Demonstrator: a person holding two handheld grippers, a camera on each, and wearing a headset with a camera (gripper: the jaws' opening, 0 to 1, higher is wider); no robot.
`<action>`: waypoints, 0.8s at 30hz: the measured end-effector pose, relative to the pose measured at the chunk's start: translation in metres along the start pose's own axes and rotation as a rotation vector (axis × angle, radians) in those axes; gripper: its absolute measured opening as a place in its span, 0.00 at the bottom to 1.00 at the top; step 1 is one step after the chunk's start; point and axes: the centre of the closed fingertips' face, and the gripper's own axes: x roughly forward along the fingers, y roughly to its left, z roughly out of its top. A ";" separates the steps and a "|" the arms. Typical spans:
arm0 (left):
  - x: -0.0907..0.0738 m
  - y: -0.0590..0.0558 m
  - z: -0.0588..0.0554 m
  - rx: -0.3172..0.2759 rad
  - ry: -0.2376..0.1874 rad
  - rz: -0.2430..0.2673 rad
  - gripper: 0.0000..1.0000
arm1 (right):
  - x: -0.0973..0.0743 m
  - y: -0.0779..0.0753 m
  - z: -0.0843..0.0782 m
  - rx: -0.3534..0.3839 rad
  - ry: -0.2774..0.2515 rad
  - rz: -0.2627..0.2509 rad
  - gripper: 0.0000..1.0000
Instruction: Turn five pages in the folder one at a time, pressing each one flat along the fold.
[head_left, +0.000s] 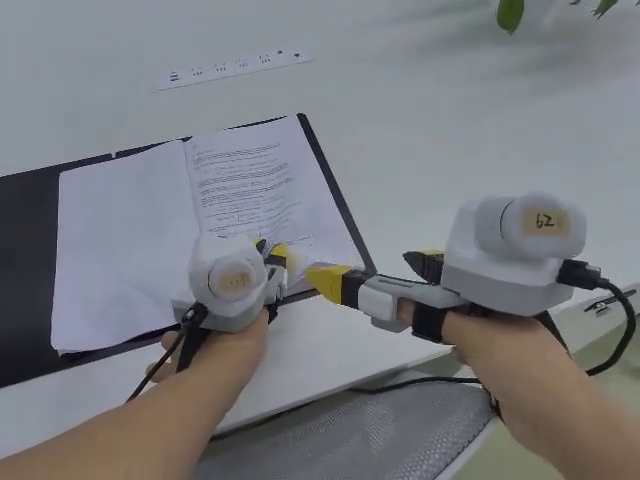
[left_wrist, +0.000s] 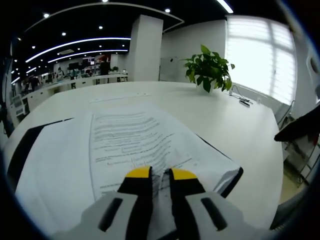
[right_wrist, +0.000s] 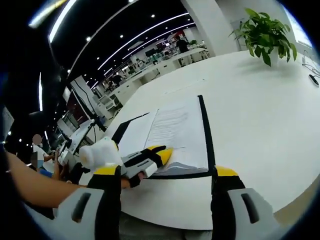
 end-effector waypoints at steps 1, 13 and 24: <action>0.001 0.000 0.000 0.000 -0.001 -0.001 0.12 | 0.002 0.001 0.000 0.026 0.007 0.018 0.67; 0.003 -0.002 -0.002 -0.003 -0.008 -0.013 0.12 | 0.034 0.000 0.002 0.411 0.026 0.151 0.47; 0.005 -0.003 -0.002 -0.012 -0.003 -0.018 0.12 | 0.048 0.005 -0.012 0.460 0.042 0.151 0.47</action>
